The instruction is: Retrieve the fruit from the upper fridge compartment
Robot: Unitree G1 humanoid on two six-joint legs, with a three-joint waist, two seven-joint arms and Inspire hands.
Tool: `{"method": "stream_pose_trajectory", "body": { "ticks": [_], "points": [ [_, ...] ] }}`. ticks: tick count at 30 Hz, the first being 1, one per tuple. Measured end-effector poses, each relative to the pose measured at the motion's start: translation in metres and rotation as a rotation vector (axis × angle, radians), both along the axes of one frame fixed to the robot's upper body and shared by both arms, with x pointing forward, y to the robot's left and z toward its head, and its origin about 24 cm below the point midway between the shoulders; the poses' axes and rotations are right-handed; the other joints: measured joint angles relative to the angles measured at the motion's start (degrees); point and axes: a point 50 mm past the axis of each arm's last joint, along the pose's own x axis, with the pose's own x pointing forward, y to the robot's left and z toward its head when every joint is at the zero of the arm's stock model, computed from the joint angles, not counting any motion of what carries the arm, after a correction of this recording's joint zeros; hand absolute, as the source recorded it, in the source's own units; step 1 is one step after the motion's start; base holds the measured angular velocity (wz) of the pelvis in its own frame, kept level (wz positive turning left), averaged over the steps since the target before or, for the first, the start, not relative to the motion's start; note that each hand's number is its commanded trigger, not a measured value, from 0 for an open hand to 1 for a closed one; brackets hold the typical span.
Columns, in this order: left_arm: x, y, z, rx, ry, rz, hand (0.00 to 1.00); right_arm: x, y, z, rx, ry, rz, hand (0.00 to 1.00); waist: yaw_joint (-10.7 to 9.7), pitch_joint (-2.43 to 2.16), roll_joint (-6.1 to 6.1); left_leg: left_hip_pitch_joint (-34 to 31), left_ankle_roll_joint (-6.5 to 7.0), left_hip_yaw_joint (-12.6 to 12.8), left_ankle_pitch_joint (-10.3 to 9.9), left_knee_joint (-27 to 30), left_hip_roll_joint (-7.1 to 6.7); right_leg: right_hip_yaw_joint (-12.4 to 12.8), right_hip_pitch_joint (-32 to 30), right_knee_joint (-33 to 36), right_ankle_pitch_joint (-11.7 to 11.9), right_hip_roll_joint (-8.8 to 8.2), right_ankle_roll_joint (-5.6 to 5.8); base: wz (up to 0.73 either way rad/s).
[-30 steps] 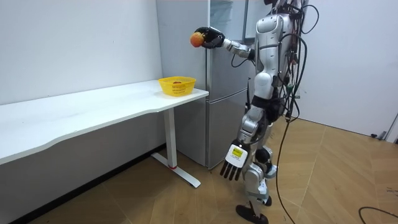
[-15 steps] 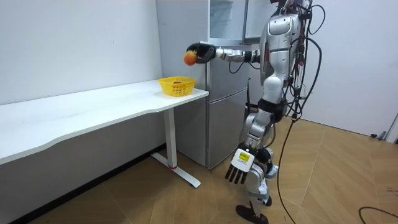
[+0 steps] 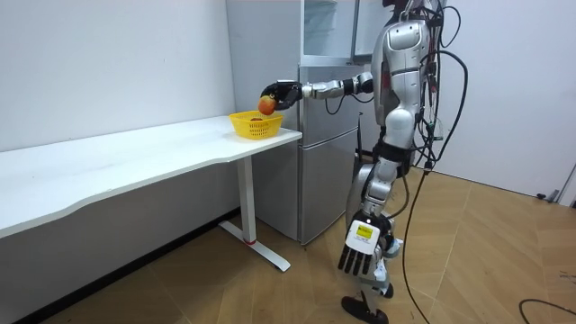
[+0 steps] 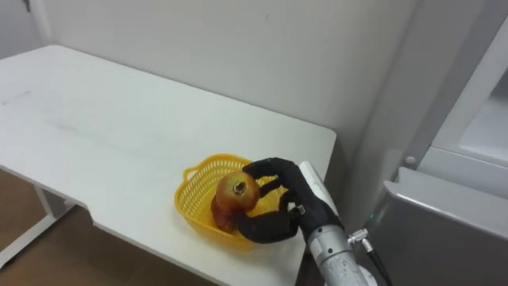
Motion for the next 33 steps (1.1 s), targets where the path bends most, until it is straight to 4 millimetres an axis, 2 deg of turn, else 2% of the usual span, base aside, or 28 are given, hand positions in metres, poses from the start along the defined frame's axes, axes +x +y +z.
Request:
{"method": "stream_pose_trajectory", "body": {
  "ticks": [1,2,14,33],
  "points": [
    [0.0,0.0001,0.0,0.003,0.001,-0.003,0.0,0.0001,-0.0005,0.0,0.006,-0.001,-0.008,0.33,0.06,-0.01,-0.03,0.07,-0.01,0.04,0.01,-0.29,0.02,0.07,0.0,0.0,0.0,0.02,0.0,0.0],
    [-0.0003,0.0,0.0,0.004,0.003,-0.008,0.0,0.0002,-0.001,0.0001,0.013,-0.003,-0.016,0.0,0.14,-0.01,-0.04,0.16,-0.03,0.1,0.03,-0.41,0.04,0.18,0.0,0.0,0.0,0.06,0.0,-0.03],
    [0.0006,0.0002,0.0003,0.011,0.0,-0.01,0.0,0.0002,-0.0036,0.0007,0.049,-0.023,-0.076,0.0,1.29,-0.04,-0.12,0.57,0.0,0.11,0.07,-0.42,0.06,0.33,0.0,0.0,0.0,0.11,0.0,0.0],
    [-0.0018,0.0011,0.0002,0.033,0.02,-0.045,0.0,0.0003,-0.0044,0.001,0.051,-0.031,-0.091,0.0,1.2,-0.05,-0.14,1.03,0.0,0.24,0.07,-0.48,0.08,0.94,0.59,0.0,0.0,0.18,0.0,0.0]
  ]
}}
